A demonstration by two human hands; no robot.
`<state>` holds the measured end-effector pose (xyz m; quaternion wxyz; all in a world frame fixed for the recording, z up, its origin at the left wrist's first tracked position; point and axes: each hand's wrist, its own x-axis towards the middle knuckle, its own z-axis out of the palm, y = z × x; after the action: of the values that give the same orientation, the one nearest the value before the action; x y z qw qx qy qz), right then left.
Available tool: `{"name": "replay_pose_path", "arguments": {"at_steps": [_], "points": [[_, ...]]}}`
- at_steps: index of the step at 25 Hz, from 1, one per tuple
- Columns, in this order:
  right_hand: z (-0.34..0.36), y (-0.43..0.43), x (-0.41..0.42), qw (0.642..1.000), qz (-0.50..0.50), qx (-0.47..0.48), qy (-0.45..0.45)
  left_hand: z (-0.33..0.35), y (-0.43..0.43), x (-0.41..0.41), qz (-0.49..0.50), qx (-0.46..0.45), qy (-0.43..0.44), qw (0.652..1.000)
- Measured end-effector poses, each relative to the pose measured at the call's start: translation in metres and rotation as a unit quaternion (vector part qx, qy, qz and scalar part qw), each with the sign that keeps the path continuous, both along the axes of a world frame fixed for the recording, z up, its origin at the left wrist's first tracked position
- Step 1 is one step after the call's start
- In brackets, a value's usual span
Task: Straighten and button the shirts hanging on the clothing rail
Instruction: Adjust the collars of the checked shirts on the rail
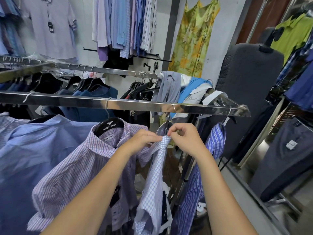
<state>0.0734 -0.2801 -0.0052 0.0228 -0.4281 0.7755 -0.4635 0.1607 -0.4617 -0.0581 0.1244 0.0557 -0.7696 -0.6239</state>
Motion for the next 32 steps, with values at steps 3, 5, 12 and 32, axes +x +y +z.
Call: {"name": "replay_pose_path", "arguments": {"at_steps": [3,5,12,32], "points": [[-0.002,0.001,0.011,1.000,0.018,0.019,0.009,-0.006,-0.001,0.008,-0.028,-0.061,-0.010,0.998],[-0.005,0.002,0.013,0.999,-0.001,0.042,0.028,-0.011,0.000,0.011,-0.023,-0.103,-0.013,0.994],[-0.006,0.011,0.010,0.986,-0.050,0.131,0.095,-0.014,0.021,0.012,-0.011,-0.281,-0.023,0.959],[-0.002,0.023,0.007,0.977,-0.076,0.176,0.088,0.004,0.023,-0.034,0.270,-0.358,-0.124,0.885]]}}
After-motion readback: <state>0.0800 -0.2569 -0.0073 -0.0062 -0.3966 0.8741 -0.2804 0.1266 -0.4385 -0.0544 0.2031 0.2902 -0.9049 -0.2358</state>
